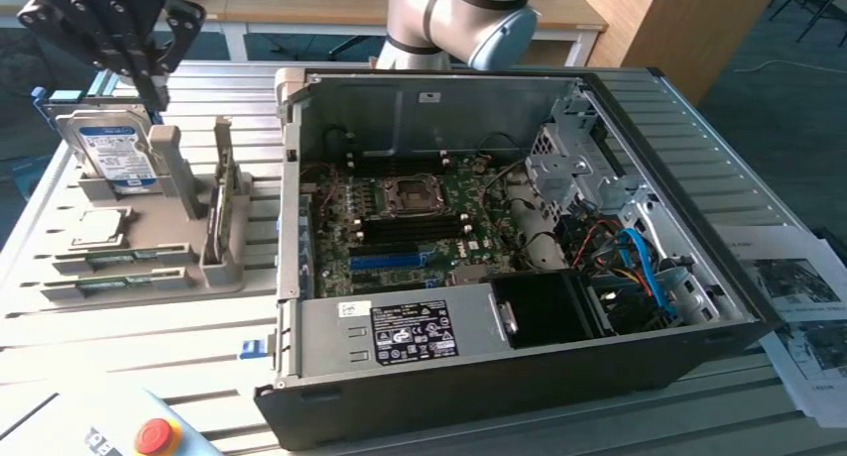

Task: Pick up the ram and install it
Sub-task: 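Reach for the ram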

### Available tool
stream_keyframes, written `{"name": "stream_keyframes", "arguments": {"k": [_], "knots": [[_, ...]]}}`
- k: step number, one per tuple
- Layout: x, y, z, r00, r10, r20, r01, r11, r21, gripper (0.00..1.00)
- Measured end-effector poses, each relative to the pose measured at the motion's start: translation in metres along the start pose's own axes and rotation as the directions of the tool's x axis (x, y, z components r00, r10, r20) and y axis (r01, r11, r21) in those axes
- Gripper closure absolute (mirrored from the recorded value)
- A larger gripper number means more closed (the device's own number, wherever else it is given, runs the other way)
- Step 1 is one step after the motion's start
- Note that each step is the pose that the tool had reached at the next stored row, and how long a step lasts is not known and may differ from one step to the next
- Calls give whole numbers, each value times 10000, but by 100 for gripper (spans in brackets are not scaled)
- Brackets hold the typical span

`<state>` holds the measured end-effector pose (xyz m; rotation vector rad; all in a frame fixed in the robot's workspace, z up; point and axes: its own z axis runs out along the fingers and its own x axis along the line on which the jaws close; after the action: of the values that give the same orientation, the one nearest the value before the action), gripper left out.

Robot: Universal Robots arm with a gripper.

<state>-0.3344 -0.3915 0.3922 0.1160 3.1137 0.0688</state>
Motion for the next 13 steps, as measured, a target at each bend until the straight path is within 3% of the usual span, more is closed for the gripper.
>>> {"name": "stream_keyframes", "arguments": {"k": [13], "knots": [[399, -20, -6, 10000, 1, 0, -1, 10000, 0, 90]]}}
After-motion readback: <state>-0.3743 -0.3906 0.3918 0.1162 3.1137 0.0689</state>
